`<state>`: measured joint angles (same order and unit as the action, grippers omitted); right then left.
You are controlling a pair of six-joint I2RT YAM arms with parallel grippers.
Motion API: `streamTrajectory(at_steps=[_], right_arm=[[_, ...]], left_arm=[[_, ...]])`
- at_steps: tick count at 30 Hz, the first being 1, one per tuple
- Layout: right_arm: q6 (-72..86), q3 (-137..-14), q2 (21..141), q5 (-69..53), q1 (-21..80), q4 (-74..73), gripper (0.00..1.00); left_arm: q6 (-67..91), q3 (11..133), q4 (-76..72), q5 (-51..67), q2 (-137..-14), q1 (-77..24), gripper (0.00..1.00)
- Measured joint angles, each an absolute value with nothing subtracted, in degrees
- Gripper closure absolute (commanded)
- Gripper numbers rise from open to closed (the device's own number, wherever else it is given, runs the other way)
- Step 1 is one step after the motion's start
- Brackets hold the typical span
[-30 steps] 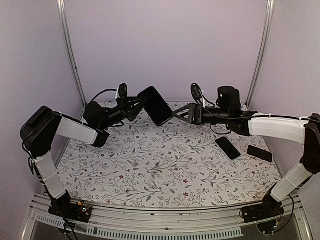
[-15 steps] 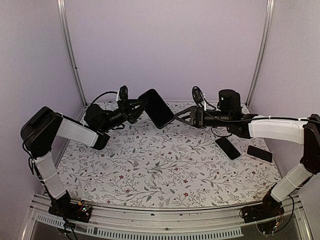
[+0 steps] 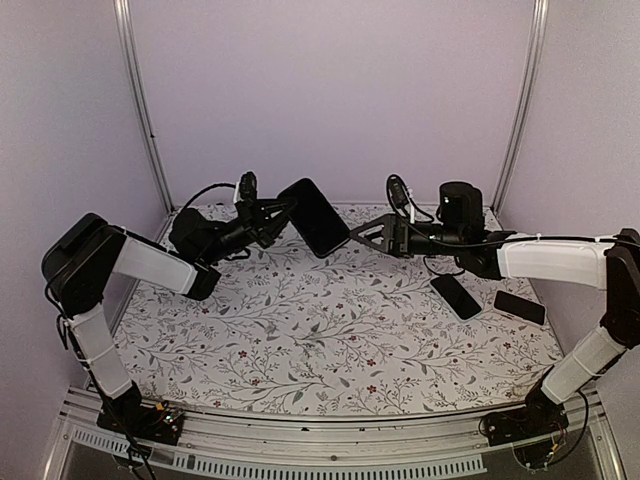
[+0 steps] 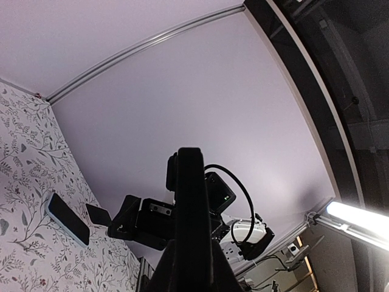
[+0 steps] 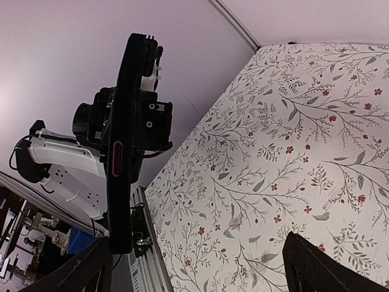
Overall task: Take the phone out of the phone case
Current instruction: Remove the top right corner of the phone case from itself.
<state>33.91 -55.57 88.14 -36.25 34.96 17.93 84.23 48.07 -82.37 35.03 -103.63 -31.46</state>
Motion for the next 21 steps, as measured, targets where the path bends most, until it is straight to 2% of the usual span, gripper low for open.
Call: streamTrajectory(at_steps=[21], right_arm=[[34.4,-55.1,90.0,-38.5,34.0,19.8,0.01]], left_arm=[[83.1,48.3,-81.9,34.7,-103.6,-31.6,1.00]])
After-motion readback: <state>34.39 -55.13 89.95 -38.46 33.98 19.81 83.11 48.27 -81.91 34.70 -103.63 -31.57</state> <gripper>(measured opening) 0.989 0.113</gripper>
